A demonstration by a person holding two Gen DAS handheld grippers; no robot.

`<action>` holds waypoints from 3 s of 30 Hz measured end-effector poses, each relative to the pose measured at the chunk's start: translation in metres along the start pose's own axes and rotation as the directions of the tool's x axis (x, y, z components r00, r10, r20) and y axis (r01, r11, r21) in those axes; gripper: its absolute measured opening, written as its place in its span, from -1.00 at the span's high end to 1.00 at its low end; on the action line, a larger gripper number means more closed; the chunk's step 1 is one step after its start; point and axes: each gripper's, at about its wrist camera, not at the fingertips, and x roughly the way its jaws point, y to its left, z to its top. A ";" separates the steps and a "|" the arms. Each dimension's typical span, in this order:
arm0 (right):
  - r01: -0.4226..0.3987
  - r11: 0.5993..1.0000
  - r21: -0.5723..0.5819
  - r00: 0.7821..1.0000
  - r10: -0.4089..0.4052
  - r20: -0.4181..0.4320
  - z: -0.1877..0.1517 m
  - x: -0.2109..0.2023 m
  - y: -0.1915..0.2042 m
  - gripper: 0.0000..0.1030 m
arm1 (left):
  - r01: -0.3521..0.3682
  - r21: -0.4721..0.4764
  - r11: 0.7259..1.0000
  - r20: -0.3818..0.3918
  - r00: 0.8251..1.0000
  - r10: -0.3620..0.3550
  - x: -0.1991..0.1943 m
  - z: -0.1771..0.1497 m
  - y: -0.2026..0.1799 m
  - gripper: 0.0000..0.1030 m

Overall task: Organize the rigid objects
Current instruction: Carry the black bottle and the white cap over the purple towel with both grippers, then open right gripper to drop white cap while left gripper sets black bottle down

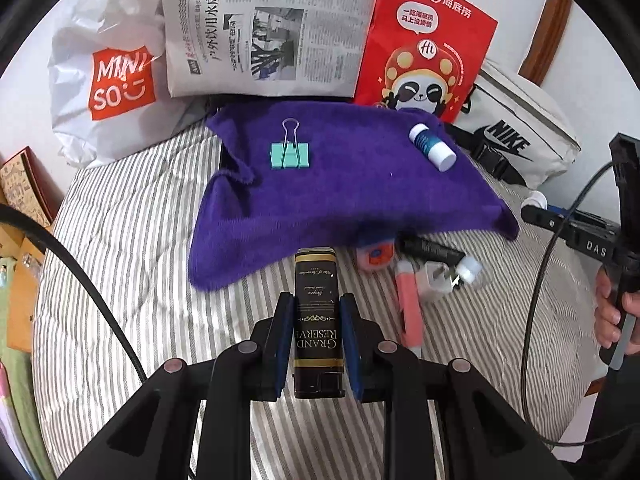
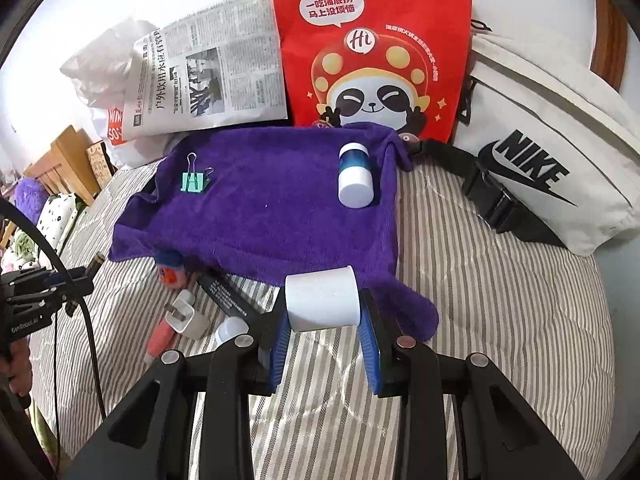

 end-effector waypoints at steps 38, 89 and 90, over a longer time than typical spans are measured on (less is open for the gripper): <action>0.081 0.995 -0.063 0.978 -0.092 -0.185 0.057 0.122 -0.002 0.38 | -0.017 -0.027 0.999 -0.067 0.998 0.015 0.100 0.092 0.042 0.57; 0.045 0.991 0.126 0.997 -0.037 -0.065 -0.037 -0.025 -0.025 -0.02 | 0.044 -0.035 0.998 -0.098 0.994 -0.047 0.060 0.021 -0.040 0.14; 0.049 0.991 0.122 0.997 -0.041 -0.065 -0.043 -0.031 -0.025 -0.02 | 0.053 -0.040 0.998 -0.098 0.994 -0.057 0.062 0.020 -0.042 0.14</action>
